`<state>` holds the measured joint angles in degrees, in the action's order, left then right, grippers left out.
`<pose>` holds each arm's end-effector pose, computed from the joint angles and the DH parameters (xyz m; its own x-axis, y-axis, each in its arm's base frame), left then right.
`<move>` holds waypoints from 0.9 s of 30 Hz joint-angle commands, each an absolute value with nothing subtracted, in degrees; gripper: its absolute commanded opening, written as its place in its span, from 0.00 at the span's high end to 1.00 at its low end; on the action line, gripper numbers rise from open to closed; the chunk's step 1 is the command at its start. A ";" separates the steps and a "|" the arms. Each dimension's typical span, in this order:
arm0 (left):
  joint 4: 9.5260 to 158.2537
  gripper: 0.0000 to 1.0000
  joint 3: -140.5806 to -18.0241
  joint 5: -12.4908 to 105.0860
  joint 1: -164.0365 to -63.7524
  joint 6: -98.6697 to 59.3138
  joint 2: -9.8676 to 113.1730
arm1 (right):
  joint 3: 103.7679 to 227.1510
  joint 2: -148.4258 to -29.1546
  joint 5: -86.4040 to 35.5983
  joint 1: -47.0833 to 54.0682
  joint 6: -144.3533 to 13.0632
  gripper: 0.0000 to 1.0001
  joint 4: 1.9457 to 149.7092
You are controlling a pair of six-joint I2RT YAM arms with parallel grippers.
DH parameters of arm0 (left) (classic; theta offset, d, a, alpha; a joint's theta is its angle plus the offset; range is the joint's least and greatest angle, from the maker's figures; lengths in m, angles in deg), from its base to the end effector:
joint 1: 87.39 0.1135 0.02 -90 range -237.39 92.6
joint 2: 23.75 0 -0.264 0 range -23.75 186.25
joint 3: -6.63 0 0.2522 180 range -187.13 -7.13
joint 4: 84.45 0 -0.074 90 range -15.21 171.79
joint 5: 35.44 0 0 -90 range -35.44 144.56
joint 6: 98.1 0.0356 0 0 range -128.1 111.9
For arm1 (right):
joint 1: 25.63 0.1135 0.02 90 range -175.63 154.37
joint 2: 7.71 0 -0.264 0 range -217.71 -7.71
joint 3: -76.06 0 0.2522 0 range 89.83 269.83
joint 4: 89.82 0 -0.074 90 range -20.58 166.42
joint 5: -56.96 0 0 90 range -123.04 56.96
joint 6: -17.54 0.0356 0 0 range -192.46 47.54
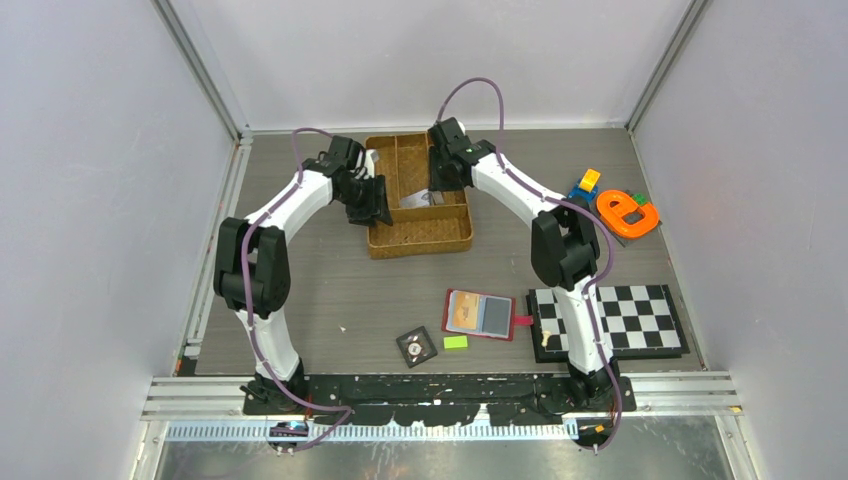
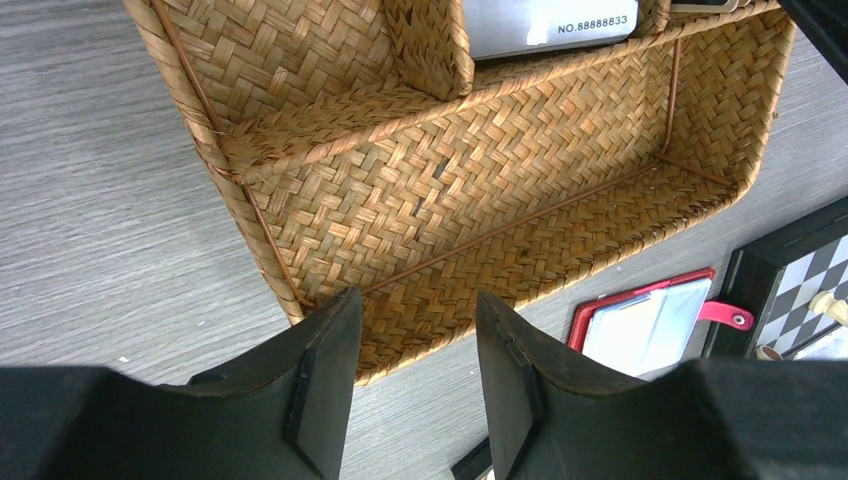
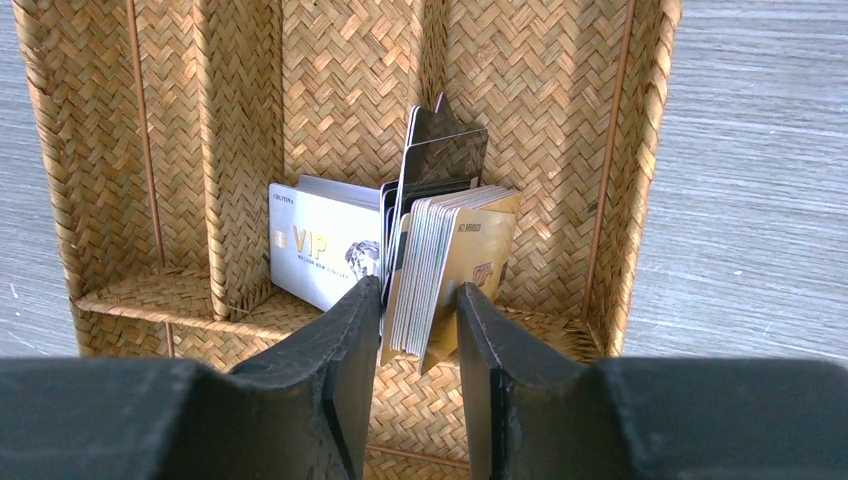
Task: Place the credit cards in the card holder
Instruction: Move the storage box to the center of the board.
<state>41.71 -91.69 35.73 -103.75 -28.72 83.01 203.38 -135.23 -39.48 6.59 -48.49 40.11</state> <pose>0.3764 -0.1225 0.2339 -0.9396 -0.0716 -0.3347 0.0852 0.8982 -0.4312 0.4276 0.2648 0.2379 -0.7851 -0.0176 -0.6191 -0.1644 0.9697 0.1808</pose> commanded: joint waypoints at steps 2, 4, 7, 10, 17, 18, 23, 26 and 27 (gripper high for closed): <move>41.95 0.53 -91.95 34.17 -103.48 -28.66 81.67 | 203.52 -131.53 -37.28 7.18 -46.96 0.58 42.57; 41.97 0.53 -91.87 34.17 -103.48 -28.66 81.54 | 203.49 -131.82 -36.50 7.22 -46.61 0.57 42.81; 41.92 0.53 -91.87 34.10 -103.48 -28.66 81.41 | 203.47 -131.83 -35.73 7.15 -46.20 0.56 43.06; 42.01 0.53 -91.77 34.09 -103.48 -28.67 81.26 | 203.45 -131.57 -35.35 7.19 -46.01 0.54 43.30; 42.10 0.53 -91.78 34.10 -103.48 -28.58 81.01 | 202.79 -130.87 -35.36 7.23 -45.49 0.55 44.05; 42.09 0.54 -91.78 34.16 -103.48 -28.58 80.99 | 202.73 -130.78 -35.33 7.24 -45.36 0.56 44.08; 42.10 0.54 -91.69 34.19 -103.48 -28.52 80.91 | 202.42 -130.45 -35.84 7.21 -45.26 0.59 44.25; 42.03 0.54 -91.73 34.17 -103.50 -28.47 80.84 | 202.28 -130.11 -36.01 7.24 -45.15 0.61 44.34; 42.04 0.54 -91.73 34.12 -103.48 -28.49 80.84 | 202.11 -129.99 -36.03 7.24 -45.06 0.62 44.46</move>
